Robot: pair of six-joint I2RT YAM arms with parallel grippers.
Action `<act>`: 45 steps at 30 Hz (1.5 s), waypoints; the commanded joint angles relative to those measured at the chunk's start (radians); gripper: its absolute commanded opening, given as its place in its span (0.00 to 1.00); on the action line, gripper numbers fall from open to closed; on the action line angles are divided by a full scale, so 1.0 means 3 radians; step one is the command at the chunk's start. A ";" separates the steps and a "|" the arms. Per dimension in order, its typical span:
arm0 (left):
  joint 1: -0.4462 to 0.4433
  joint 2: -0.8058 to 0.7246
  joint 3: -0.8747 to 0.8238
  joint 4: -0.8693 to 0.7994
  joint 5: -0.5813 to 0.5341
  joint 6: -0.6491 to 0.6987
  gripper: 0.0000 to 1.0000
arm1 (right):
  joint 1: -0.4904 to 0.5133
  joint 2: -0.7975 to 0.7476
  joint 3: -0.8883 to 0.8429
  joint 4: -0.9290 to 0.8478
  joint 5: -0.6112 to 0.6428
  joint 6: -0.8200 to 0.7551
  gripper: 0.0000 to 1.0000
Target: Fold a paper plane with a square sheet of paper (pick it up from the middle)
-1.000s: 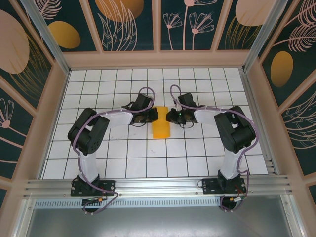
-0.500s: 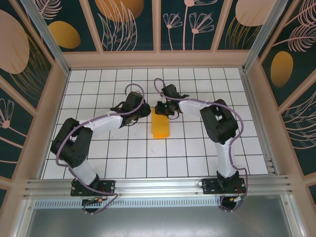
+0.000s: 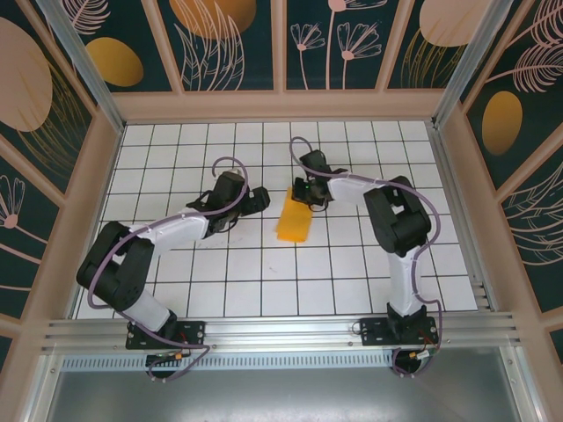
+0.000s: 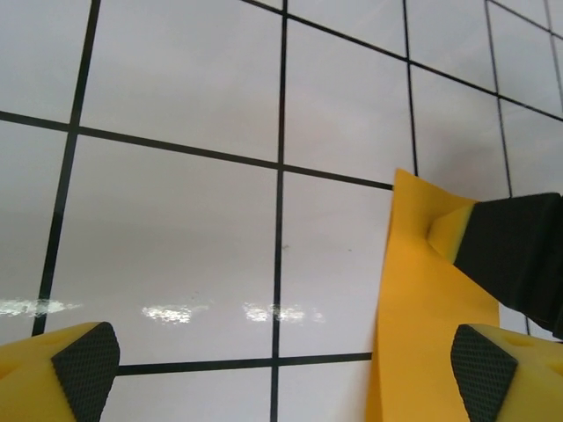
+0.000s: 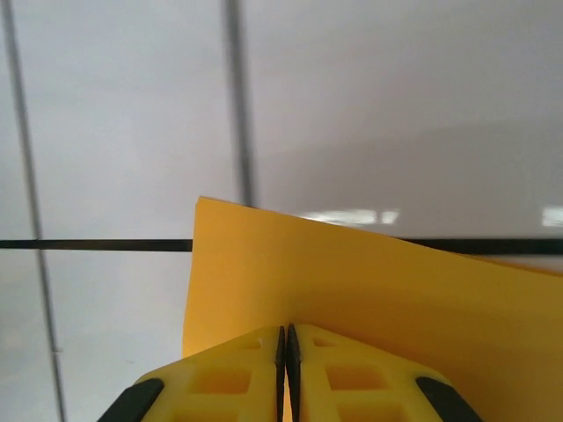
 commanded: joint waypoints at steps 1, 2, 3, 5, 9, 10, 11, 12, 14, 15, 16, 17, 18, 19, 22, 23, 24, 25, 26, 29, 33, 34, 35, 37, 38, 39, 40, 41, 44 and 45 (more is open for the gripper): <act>0.0033 -0.0143 -0.0092 0.0295 0.0208 0.0026 0.99 | -0.0127 -0.0287 -0.0336 -0.0153 0.0382 0.0364 0.12; 0.0033 -0.0151 -0.0109 0.0343 0.0282 0.0021 0.99 | -0.0140 -0.0382 -0.0434 -0.0126 0.0408 0.0441 0.12; 0.0030 -0.0152 -0.0122 0.0384 0.0345 0.0012 0.99 | -0.0146 -0.0463 -0.0518 -0.0101 0.0420 0.0517 0.13; 0.0028 -0.0131 -0.0149 0.0485 0.0540 -0.0024 0.98 | -0.0151 -0.0638 -0.0710 -0.0017 0.0399 0.0648 0.15; -0.0007 -0.0026 -0.0170 0.0686 0.0950 -0.0206 0.83 | -0.0179 -0.0961 -0.1035 0.0196 0.0160 0.0818 0.21; -0.0042 -0.0002 -0.0181 0.0729 0.1014 -0.0259 0.79 | -0.0189 -0.1025 -0.1105 0.0243 0.0079 0.0826 0.22; -0.0079 0.0015 -0.0181 0.0764 0.1059 -0.0297 0.75 | -0.0193 -0.1065 -0.1150 0.0280 0.0012 0.0813 0.22; -0.0119 0.0029 -0.0183 0.0789 0.1093 -0.0350 0.71 | -0.0197 -0.1110 -0.1194 0.0304 -0.0063 0.0790 0.22; -0.0203 0.0038 -0.0189 0.0838 0.1124 -0.0482 0.62 | -0.0212 -0.1190 -0.1286 0.0356 -0.0185 0.0738 0.22; -0.0239 0.0033 -0.0195 0.0853 0.1123 -0.0538 0.57 | -0.0220 -0.1215 -0.1328 0.0383 -0.0240 0.0723 0.22; -0.0281 0.0023 -0.0201 0.0876 0.1113 -0.0607 0.54 | -0.0236 -0.1247 -0.1380 0.0421 -0.0305 0.0701 0.21; -0.0317 0.0007 -0.0221 0.0903 0.1108 -0.0668 0.50 | -0.0252 -0.1269 -0.1435 0.0465 -0.0360 0.0680 0.21; -0.0353 -0.0006 -0.0234 0.0928 0.1102 -0.0724 0.47 | -0.0266 -0.1291 -0.1480 0.0505 -0.0403 0.0669 0.20; -0.0392 -0.0023 -0.0248 0.0970 0.1097 -0.0779 0.44 | -0.0278 -0.1324 -0.1548 0.0560 -0.0458 0.0641 0.19; -0.0558 -0.0030 -0.0245 0.1042 0.1087 -0.0907 0.38 | -0.0319 -0.1376 -0.1653 0.0646 -0.0616 0.0568 0.17; -0.0621 -0.0024 -0.0238 0.1045 0.1061 -0.0932 0.36 | -0.0328 -0.1389 -0.1681 0.0665 -0.0650 0.0551 0.17; -0.0676 -0.0015 -0.0233 0.1045 0.1043 -0.0955 0.35 | -0.0329 -0.1409 -0.1709 0.0707 -0.0695 0.0519 0.16; -0.0727 0.0001 -0.0223 0.1055 0.1017 -0.0977 0.34 | -0.0330 -0.1418 -0.1730 0.0723 -0.0728 0.0493 0.16; -0.0781 0.0032 -0.0215 0.1065 0.1010 -0.0990 0.33 | -0.0334 -0.1426 -0.1747 0.0745 -0.0751 0.0476 0.16; -0.0888 0.0201 -0.0128 0.1060 0.1034 -0.1041 0.29 | -0.0351 -0.1394 -0.1794 0.0809 -0.0806 0.0460 0.16; -0.0974 0.0496 0.0083 0.0981 0.1072 -0.1026 0.27 | -0.0377 -0.1380 -0.1848 0.0887 -0.0826 0.0478 0.16; -0.0992 0.0587 0.0150 0.0900 0.1050 -0.1002 0.27 | -0.0389 -0.1375 -0.1859 0.0902 -0.0832 0.0477 0.16; -0.1007 0.0651 0.0225 0.0827 0.1038 -0.0974 0.26 | -0.0398 -0.1380 -0.1873 0.0918 -0.0839 0.0476 0.16; -0.1015 0.0748 0.0317 0.0729 0.1021 -0.0930 0.26 | -0.0412 -0.1389 -0.1899 0.0949 -0.0868 0.0478 0.16; -0.1016 0.0786 0.0353 0.0696 0.1015 -0.0919 0.25 | -0.0417 -0.1391 -0.1914 0.0960 -0.0885 0.0475 0.16; -0.1019 0.0824 0.0380 0.0658 0.0999 -0.0912 0.25 | -0.0415 -0.1395 -0.1927 0.0967 -0.0904 0.0464 0.16; -0.1019 0.0864 0.0386 0.0597 0.0973 -0.0902 0.24 | -0.0417 -0.1393 -0.1934 0.0979 -0.0931 0.0453 0.15; -0.1018 0.0894 0.0382 0.0530 0.0944 -0.0885 0.24 | -0.0417 -0.1399 -0.1952 0.0981 -0.0952 0.0435 0.15; -0.1019 0.0967 0.0507 0.0415 0.0873 -0.0860 0.23 | -0.0417 -0.1436 -0.1996 0.0977 -0.0994 0.0387 0.15; -0.1019 0.0994 0.0519 0.0389 0.0866 -0.0847 0.23 | -0.0415 -0.1459 -0.2018 0.0976 -0.1013 0.0365 0.14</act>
